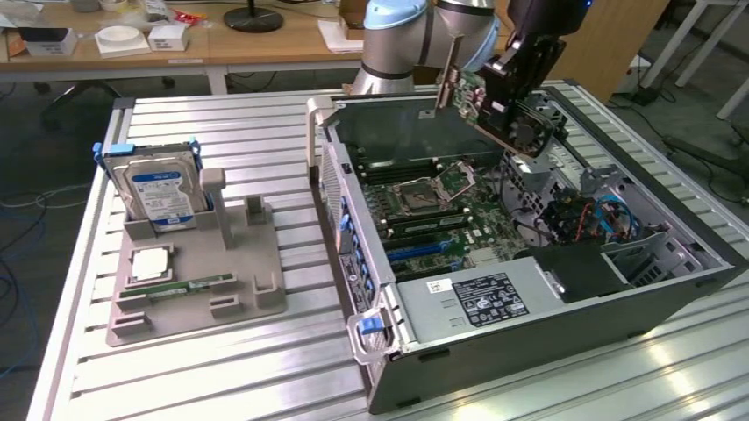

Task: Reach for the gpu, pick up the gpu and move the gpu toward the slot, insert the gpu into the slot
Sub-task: 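Insert the gpu into the slot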

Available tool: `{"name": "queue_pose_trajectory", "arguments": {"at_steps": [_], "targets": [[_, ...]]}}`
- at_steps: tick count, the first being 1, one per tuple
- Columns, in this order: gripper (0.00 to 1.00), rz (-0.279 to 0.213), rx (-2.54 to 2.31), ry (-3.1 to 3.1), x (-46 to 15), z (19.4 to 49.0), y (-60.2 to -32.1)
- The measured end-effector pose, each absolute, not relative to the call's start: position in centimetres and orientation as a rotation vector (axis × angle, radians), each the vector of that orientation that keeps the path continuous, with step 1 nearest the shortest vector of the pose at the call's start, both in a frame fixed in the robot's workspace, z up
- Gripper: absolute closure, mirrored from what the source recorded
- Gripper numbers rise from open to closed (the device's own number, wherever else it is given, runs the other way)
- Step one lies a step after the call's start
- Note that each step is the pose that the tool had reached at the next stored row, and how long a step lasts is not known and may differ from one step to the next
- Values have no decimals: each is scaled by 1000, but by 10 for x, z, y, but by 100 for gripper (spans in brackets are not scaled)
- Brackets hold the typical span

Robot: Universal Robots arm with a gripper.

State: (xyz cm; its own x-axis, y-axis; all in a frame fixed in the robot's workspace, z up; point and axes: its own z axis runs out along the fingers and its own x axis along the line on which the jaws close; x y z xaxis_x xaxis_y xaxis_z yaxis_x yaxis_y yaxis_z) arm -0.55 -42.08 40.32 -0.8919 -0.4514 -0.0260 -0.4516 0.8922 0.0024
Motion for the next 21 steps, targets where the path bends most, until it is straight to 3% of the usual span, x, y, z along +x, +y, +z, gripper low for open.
{"name": "queue_pose_trajectory", "arguments": {"at_steps": [21], "targets": [[73,18,-1079,2925,-5,403,-421]]}}
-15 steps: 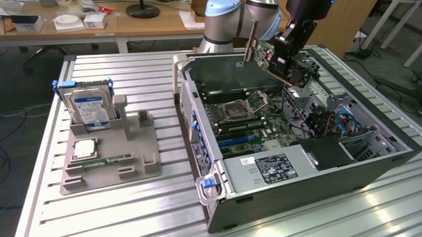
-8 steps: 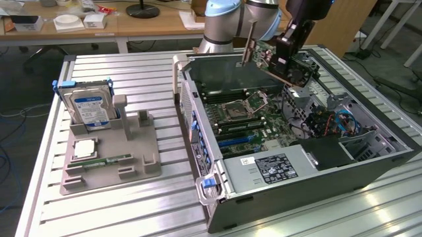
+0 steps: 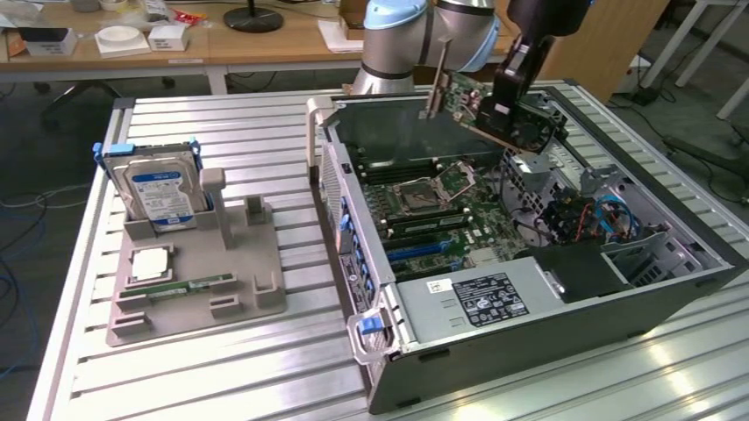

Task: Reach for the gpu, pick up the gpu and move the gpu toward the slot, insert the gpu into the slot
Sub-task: 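Insert the gpu into the slot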

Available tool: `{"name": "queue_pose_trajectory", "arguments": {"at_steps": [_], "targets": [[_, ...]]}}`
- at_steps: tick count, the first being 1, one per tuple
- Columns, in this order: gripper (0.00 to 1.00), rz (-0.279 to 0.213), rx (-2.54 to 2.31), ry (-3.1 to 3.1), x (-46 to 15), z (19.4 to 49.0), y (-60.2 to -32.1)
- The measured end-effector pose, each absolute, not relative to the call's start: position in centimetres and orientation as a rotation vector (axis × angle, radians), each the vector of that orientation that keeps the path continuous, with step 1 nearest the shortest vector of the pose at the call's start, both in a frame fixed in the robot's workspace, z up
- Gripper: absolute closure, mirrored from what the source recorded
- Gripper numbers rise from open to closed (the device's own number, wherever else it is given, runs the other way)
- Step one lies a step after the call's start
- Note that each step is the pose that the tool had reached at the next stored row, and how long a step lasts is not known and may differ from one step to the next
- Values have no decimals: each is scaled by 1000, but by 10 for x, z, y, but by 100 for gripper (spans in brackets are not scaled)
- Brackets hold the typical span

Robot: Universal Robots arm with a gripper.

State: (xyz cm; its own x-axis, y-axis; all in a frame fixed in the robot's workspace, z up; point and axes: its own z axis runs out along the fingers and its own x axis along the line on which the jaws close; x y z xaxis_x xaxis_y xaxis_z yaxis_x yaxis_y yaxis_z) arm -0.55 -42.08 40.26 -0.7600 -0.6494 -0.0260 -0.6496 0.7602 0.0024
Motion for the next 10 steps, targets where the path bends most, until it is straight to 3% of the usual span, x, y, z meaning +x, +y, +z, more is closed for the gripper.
{"name": "queue_pose_trajectory", "arguments": {"at_steps": [10], "targets": [[73,20,-1247,2859,-5,402,-421]]}}
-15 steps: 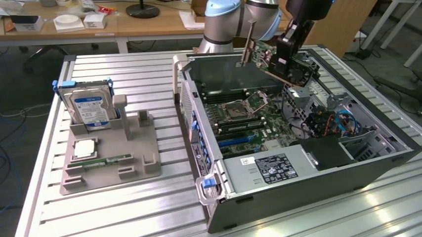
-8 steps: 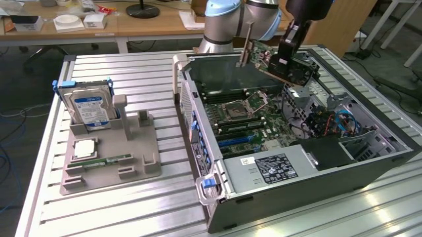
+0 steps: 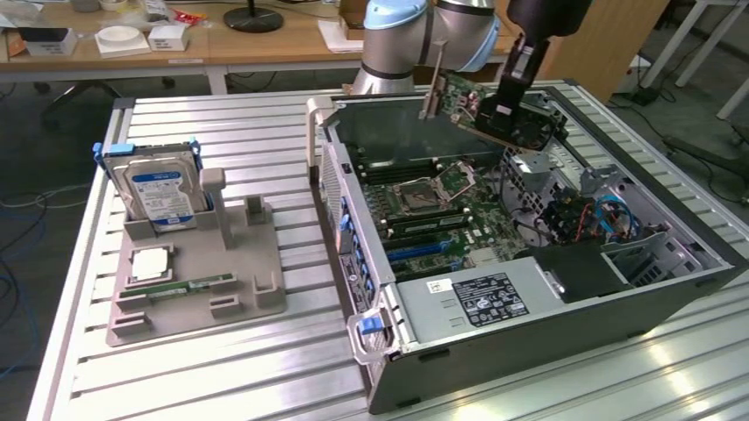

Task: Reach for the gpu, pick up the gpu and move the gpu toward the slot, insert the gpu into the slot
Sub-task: 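Insert the gpu into the slot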

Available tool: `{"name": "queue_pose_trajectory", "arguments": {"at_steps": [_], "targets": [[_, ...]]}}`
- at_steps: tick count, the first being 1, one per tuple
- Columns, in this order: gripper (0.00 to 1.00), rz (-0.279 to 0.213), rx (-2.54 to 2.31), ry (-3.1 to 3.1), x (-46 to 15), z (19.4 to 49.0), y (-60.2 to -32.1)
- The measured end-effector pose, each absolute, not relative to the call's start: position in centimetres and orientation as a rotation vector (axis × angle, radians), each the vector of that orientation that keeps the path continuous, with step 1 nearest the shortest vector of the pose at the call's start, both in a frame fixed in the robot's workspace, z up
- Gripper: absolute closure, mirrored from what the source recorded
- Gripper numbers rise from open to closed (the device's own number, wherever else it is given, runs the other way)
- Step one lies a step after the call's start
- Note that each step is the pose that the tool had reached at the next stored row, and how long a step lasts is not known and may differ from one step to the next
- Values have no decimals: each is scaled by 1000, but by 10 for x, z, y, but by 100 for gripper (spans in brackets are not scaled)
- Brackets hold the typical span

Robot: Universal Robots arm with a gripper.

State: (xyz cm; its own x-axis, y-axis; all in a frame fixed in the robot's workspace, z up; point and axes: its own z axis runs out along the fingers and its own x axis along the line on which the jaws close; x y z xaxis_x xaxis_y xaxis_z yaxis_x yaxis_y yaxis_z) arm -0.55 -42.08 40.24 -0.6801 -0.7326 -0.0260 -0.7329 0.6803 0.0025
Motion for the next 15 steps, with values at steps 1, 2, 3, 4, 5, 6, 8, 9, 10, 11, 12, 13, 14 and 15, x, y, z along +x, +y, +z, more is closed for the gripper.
{"name": "queue_pose_trajectory", "arguments": {"at_steps": [1,2,3,4,5,6,8,9,10,11,12,13,14,15], "targets": [[73,20,-1266,2850,-5,402,-421],[73,20,-1286,2841,-5,402,-421],[73,20,-1308,2832,-5,402,-421],[73,21,-1327,2822,-5,402,-421],[73,21,-1347,2813,-5,402,-421],[73,21,-1366,2804,-5,402,-421],[73,22,-1401,2787,-5,402,-421],[73,22,-1417,2779,-5,402,-421],[73,22,-1434,2770,-5,402,-421],[73,22,-1454,2760,-5,402,-421],[73,22,-1475,2749,-5,402,-421],[73,23,-1499,2736,-5,402,-421],[73,23,-1520,2725,-5,402,-421],[73,23,-1542,2712,-5,402,-421]]}}
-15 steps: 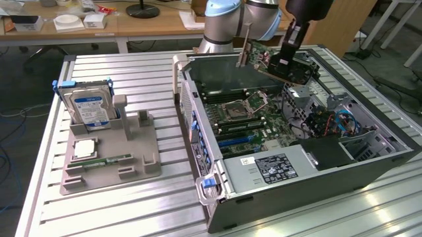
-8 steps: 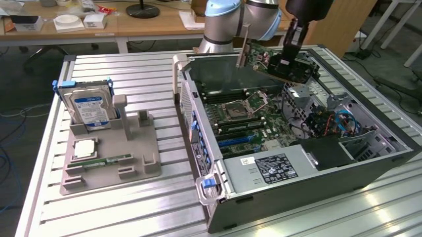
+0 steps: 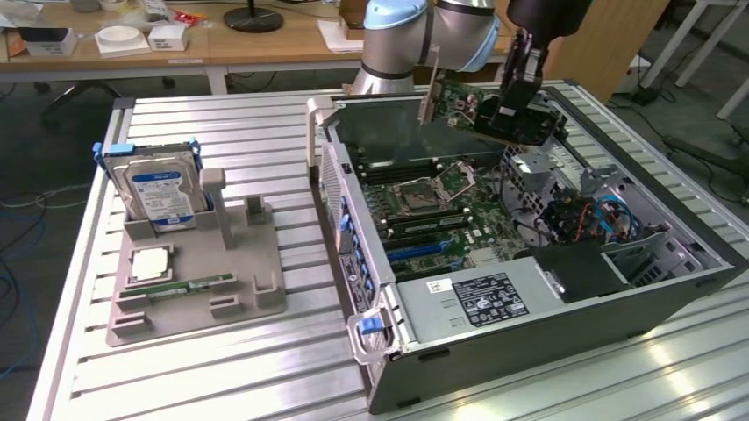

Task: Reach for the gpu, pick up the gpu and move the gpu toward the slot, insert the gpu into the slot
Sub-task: 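Insert the gpu into the slot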

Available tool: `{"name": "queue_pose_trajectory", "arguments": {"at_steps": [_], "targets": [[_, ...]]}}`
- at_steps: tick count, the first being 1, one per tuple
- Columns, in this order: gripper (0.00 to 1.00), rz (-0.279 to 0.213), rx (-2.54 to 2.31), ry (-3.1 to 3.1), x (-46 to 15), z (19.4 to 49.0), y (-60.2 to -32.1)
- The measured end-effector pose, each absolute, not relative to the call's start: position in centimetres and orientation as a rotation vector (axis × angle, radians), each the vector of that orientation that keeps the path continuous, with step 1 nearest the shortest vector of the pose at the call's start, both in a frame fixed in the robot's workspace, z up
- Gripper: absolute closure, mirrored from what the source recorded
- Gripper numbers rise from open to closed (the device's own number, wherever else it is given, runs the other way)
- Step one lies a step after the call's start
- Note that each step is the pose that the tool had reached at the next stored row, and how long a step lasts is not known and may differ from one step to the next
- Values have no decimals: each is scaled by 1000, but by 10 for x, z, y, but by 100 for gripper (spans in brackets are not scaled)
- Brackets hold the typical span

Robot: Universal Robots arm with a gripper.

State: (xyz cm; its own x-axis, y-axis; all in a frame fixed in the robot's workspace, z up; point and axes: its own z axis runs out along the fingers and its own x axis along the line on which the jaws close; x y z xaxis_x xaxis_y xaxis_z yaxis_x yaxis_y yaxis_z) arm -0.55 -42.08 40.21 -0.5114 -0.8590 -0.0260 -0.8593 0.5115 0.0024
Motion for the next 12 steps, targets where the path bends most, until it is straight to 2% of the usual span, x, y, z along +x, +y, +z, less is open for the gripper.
{"name": "queue_pose_trajectory", "arguments": {"at_steps": [12], "targets": [[73,26,-1794,2555,-5,402,-421]]}}
